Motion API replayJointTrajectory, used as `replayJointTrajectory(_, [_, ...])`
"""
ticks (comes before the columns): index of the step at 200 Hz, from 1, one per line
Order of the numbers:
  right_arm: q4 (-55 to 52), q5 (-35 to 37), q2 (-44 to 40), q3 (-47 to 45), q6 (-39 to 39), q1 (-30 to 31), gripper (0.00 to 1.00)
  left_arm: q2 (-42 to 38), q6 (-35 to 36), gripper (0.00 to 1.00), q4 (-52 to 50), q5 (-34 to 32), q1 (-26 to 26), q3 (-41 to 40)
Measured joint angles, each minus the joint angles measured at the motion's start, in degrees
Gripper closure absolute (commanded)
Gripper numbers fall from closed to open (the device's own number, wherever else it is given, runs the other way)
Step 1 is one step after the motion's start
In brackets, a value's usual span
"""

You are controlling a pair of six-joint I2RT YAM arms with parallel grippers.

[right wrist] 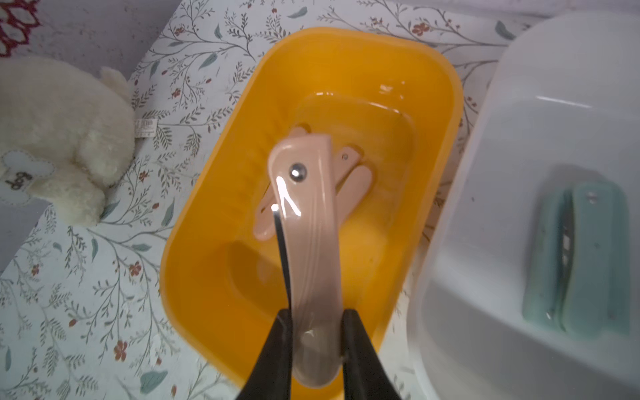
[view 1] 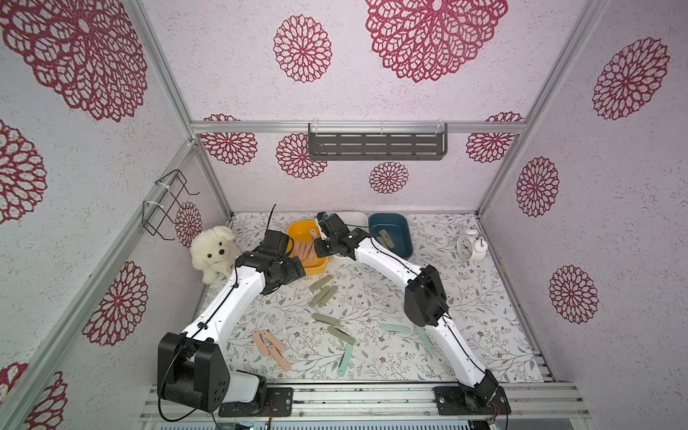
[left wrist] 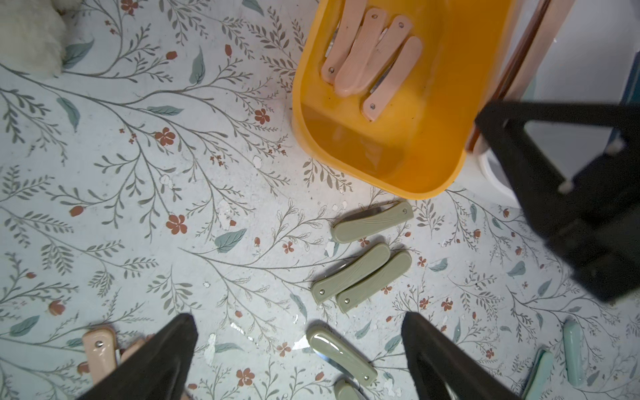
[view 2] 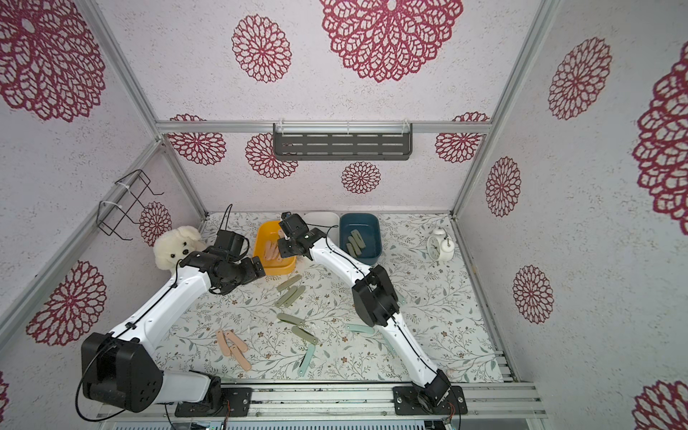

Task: Place the fruit knives into the storage box by color
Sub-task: Place the fruit knife in the storage box, then pick up the fruit knife from the center of the board.

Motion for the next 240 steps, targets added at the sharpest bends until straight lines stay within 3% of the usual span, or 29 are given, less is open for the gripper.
replayJointTrajectory(14, [-1.81,-0.79,7.67,11.56,-0.44,-0.52,0.74,0.02,0.09,0.03,-0.04,0.24,0.2,-0.44])
replayJointTrajectory(53, [-5.22,-1.18,8.52,9.31,-1.86,-1.01,0.58,0.02,0.22,0.03,0.46,1.31,0.22,-1.92])
replayJointTrajectory(83, [-9.31,-1.22,9.07,15.69,-3.02,-0.94,0.47,-0.07,0.13,0.03,0.68,2.23,0.22,-3.37])
replayJointTrajectory(158, [-15.08,0.55,6.27,19.21,-6.43,0.11,0.44,-2.1,-1.05,0.03,1.05,3.89,-0.66,-4.22])
replayJointTrajectory(240, [-24.17,7.48,-6.78,17.33,-10.45,3.08,0.4,-3.37,-4.35,0.03,2.99,3.85,-9.03,-5.7])
